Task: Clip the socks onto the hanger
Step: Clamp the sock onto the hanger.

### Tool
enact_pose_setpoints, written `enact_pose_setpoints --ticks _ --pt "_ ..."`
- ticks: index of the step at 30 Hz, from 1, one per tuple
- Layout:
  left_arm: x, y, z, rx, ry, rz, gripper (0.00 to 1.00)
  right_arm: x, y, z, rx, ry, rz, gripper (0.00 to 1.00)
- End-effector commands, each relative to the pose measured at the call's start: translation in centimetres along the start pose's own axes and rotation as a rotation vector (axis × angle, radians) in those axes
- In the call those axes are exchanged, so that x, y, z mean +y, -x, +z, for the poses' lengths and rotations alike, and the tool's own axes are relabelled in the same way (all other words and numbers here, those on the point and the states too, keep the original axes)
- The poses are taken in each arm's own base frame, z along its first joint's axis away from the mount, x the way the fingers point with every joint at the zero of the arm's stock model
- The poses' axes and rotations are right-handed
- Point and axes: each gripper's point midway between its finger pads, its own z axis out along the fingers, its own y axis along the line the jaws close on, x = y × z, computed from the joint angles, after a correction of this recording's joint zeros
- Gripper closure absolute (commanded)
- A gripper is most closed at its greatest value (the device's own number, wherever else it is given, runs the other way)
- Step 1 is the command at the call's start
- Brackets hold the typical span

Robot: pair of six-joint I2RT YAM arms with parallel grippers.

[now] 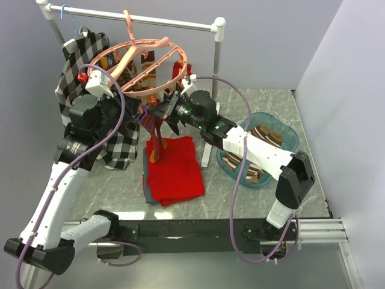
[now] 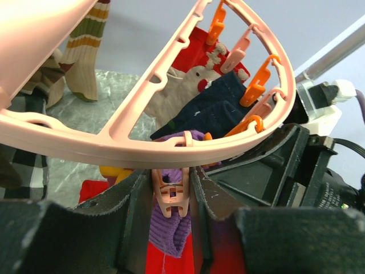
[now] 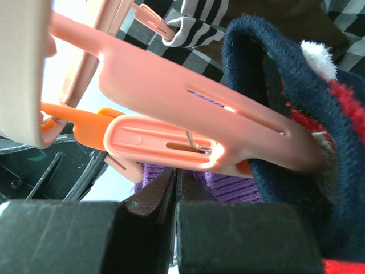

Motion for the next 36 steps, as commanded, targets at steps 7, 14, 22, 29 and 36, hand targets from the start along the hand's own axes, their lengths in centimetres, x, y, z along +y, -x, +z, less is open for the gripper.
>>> enact_pose_setpoints --ticks 7,14,22,29,36 --pt "-0.6 1.5 -0.6 -0.041 -0.001 0.018 0.84 3.8 2.4 -0.5 -0.069 0.095 -0.011 1.00" --pt "-1.0 0.9 -0.3 -0.038 -0.017 0.002 0.83 4.5 2.5 -0.7 -0.066 0.117 0.006 1.00" --pt "-0.3 1.2 -0.5 -0.065 0.026 0.014 0.83 5.1 2.7 -1.0 -0.068 0.138 0.019 1.00" --pt "0.9 1.7 -1.0 -0.091 0.088 0.050 0.82 5.4 2.9 -1.5 -0.073 0.150 0.031 1.00" --pt "0.7 1.4 -1.1 -0.083 0.073 0.050 0.82 6.0 2.9 -1.6 -0.067 0.172 0.045 1.00"
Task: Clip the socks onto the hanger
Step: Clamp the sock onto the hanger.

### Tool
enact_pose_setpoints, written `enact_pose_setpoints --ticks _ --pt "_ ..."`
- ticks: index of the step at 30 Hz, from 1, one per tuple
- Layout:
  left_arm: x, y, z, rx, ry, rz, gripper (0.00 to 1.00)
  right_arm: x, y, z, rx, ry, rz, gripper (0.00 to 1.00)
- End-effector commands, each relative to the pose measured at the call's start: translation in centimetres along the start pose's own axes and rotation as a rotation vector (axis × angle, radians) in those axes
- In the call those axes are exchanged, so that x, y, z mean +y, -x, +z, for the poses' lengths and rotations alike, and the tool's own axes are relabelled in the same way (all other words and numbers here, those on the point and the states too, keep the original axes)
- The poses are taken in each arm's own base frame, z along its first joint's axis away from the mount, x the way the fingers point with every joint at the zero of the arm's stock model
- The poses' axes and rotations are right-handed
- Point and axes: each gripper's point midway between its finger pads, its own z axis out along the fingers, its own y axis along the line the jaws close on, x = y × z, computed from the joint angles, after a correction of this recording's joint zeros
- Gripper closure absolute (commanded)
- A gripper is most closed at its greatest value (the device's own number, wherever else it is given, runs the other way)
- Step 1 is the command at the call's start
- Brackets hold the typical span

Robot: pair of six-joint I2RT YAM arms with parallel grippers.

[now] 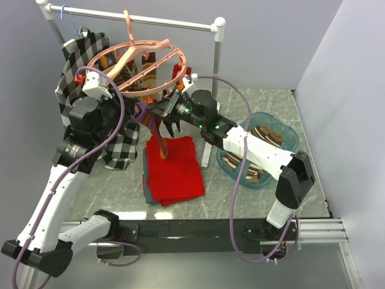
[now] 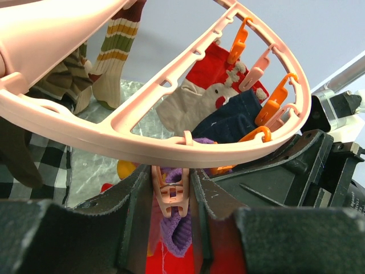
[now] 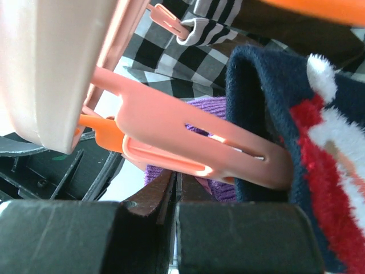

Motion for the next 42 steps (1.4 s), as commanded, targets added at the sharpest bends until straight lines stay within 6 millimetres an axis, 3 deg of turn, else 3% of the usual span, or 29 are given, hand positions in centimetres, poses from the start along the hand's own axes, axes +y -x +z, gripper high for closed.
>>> enact_pose_setpoints --ticks 1,11,18,23,28,31,32,34,35,38,41,42 --pt "-0.3 0.6 -0.6 -0.030 -0.019 0.012 0.82 5.1 2.4 -1.3 -0.059 0.132 -0.011 1.00" --pt "0.1 0.5 -0.5 -0.031 0.001 0.022 0.81 5.5 2.2 -1.2 -0.047 0.149 0.012 1.00" --pt "-1.4 0.9 -0.9 -0.035 -0.069 -0.026 0.81 5.4 2.0 -0.8 -0.041 0.151 0.018 1.00" --pt "-1.3 0.6 -0.8 -0.029 -0.062 -0.025 0.80 5.7 2.0 -0.8 -0.042 0.159 0.021 1.00" --pt "-0.9 0.3 -0.7 -0.024 -0.047 -0.021 0.75 6.1 2.2 -1.1 -0.048 0.166 0.012 1.00" --pt "-0.7 1.0 -1.1 -0.042 -0.029 -0.017 0.59 6.1 2.3 -1.3 -0.053 0.169 0.002 1.00" --pt "-0.6 1.4 -1.2 -0.052 -0.019 -0.016 0.44 6.0 2.3 -1.3 -0.055 0.168 -0.003 1.00" --pt "-0.7 2.3 -1.8 -0.075 -0.016 -0.008 0.32 6.2 2.3 -1.5 -0.061 0.173 -0.022 0.98" --pt "-0.8 2.8 -2.1 -0.089 -0.016 -0.010 0.22 6.2 2.5 -1.6 -0.067 0.172 -0.034 0.88" --pt "-1.0 4.2 -3.2 -0.128 -0.018 -0.014 0.10 6.2 2.7 -2.1 -0.078 0.158 -0.080 0.71" --pt "-1.0 5.3 -4.6 -0.164 -0.015 -0.013 0.01 6.6 2.9 -3.1 -0.091 0.160 -0.144 0.55" --pt "-1.0 5.7 -5.0 -0.175 -0.014 -0.005 0.03 6.5 2.7 -3.3 -0.083 0.151 -0.164 0.50"
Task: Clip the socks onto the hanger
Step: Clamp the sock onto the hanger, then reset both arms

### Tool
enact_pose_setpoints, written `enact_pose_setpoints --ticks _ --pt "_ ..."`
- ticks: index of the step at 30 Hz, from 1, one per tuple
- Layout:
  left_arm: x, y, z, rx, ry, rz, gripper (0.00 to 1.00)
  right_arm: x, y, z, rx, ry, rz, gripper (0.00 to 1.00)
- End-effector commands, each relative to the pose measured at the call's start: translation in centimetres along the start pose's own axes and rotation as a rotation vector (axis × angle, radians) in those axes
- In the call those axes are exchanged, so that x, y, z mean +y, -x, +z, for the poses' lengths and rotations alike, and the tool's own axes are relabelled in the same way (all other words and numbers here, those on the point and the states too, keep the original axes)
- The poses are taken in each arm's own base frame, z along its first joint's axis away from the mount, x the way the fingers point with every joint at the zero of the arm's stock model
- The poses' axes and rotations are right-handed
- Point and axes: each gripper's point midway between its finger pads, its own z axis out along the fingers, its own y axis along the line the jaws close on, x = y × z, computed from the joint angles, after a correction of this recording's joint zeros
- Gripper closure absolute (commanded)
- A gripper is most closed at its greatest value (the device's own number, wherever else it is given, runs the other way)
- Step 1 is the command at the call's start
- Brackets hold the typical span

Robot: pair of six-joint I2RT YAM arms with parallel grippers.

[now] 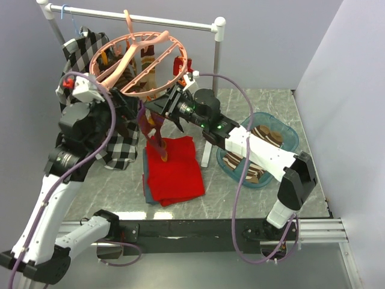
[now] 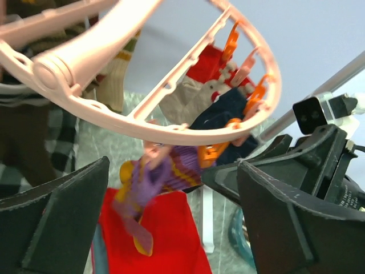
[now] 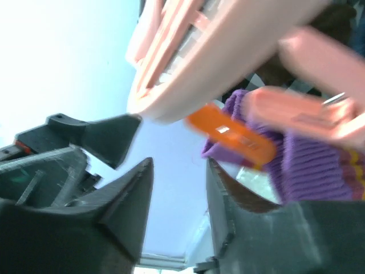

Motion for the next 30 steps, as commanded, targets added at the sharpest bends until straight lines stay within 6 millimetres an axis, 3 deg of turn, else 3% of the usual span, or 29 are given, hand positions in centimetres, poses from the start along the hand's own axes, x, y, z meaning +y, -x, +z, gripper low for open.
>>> enact_pose_setpoints --ticks 1,3,5,6,7,8,9,10,11,12,13,14,15,17,18,19,21,22,24,25,30 --pt "-0.9 5.0 -3.5 -0.147 -0.017 0.005 0.03 5.9 2.7 -3.6 -0.076 0.113 -0.182 0.42" --pt "-0.6 5.6 -4.5 -0.169 -0.004 0.013 0.04 5.7 2.5 -4.7 -0.064 0.089 -0.242 0.36" --pt "-0.1 6.4 -6.0 -0.207 0.010 0.022 0.03 6.7 3.0 -7.0 -0.083 0.090 -0.368 0.23" --pt "0.2 6.4 -6.5 -0.217 0.016 0.027 0.04 7.3 3.7 -9.2 -0.110 0.060 -0.412 0.16" --pt "0.4 7.2 -8.1 -0.256 0.019 0.026 0.04 6.6 4.0 -10.3 -0.124 0.023 -0.502 0.01" --pt "0.7 7.3 -8.8 -0.273 0.025 0.035 0.04 6.5 4.4 -11.5 -0.142 -0.003 -0.545 0.00" --pt "1.3 7.1 -9.2 -0.283 0.037 0.042 0.04 7.3 5.1 -14.2 -0.174 -0.023 -0.584 0.00" --pt "1.5 7.7 -11.2 -0.331 0.030 0.035 0.04 5.8 6.0 -15.5 -0.220 -0.107 -0.652 0.00" --pt "2.3 7.9 -12.2 -0.358 0.056 0.048 0.03 5.4 6.6 -17.0 -0.252 -0.147 -0.688 0.00" --pt "3.2 7.0 -12.4 -0.355 0.081 0.056 0.04 5.9 7.4 -19.9 -0.301 -0.176 -0.718 0.00" --pt "3.8 7.4 -14.4 -0.397 0.088 0.049 0.04 4.3 8.3 -21.5 -0.343 -0.265 -0.772 0.00" --pt "4.4 7.3 -15.3 -0.414 0.105 0.057 0.04 3.7 8.8 -23.0 -0.375 -0.310 -0.793 0.00" --pt "4.8 6.8 -15.8 -0.415 0.107 0.075 0.03 4.2 9.3 -25.9 -0.428 -0.329 -0.810 0.00" --pt "5.5 6.4 -18.3 -0.446 0.096 0.082 0.03 1.6 10.0 -28.8 -0.483 -0.456 -0.851 0.00" --pt "6.3 6.0 -18.9 -0.455 0.123 0.069 0.04 2.2 10.4 -31.4 -0.550 -0.449 -0.850 0.00" --pt "7.0 5.7 -20.5 -0.479 0.128 0.054 0.04 0.2 10.0 -32.2 -0.552 -0.506 -0.879 0.00" --pt "8.2 4.9 -21.7 -0.493 0.158 0.036 0.04 -0.1 10.4 -35.6 -0.649 -0.525 -0.877 0.00" --pt "8.7 4.8 -23.0 -0.520 0.163 0.019 0.04 -1.6 9.9 -36.0 -0.641 -0.554 -0.893 0.00" --pt "10.0 3.4 -23.7 -0.503 0.198 -0.001 0.04 -1.9 9.8 -38.2 -0.690 -0.557 -0.904 0.00" --pt "10.7 3.2 -24.8 -0.523 0.216 -0.016 0.04 -3.0 9.3 -38.4 -0.683 -0.573 -0.909 0.00" --pt "12.6 1.4 -26.0 -0.500 0.277 -0.047 0.04 -4.3 8.6 -40.5 -0.746 -0.555 -0.913 0.00"
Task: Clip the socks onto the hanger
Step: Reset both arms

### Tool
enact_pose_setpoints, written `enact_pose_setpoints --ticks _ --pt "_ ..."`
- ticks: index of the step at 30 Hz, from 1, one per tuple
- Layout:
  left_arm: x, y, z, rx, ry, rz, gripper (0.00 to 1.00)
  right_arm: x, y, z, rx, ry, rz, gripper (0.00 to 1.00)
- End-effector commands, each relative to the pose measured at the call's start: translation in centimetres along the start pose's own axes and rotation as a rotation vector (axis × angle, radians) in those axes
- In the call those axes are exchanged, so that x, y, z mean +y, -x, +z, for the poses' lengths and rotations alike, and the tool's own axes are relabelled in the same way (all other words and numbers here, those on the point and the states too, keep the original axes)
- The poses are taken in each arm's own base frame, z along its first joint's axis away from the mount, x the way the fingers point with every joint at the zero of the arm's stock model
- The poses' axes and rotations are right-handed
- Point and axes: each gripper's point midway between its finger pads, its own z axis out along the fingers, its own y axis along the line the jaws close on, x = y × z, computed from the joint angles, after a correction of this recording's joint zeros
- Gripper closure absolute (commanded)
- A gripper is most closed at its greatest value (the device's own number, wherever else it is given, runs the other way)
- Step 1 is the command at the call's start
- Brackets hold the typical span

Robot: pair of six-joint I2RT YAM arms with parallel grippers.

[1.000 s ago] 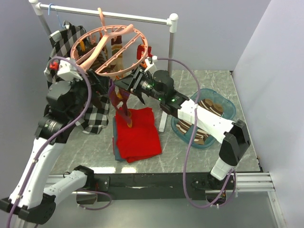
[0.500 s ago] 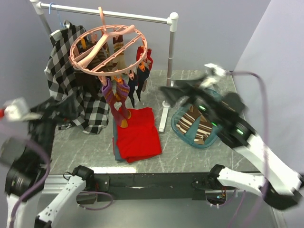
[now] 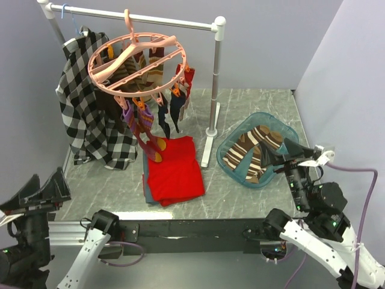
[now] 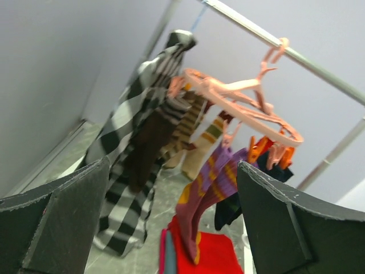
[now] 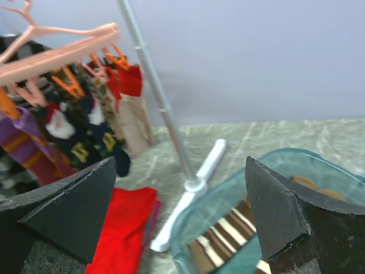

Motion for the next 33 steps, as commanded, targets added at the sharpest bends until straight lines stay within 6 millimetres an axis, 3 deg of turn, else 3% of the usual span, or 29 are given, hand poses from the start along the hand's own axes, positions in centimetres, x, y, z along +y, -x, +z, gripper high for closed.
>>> enact_pose_setpoints --ticks 1,8,14,33 --pt "2.4 -1.9 -0.7 0.058 0.101 0.025 0.04 -2.4 -0.4 -1.1 -0.053 -0.074 -0.036 0.00" --pt "5.0 -3.2 -1.5 0.079 0.210 0.056 0.04 -3.9 -2.2 -1.9 -0.087 -0.122 -0.006 0.00" --pt "5.4 -3.2 -1.6 0.056 0.219 0.025 0.03 -5.5 -3.5 -2.3 -0.092 -0.196 0.003 0.00" --pt "5.0 -3.8 -0.7 0.089 0.223 0.042 0.03 -4.5 -3.4 -1.3 -0.105 -0.170 -0.011 0.00"
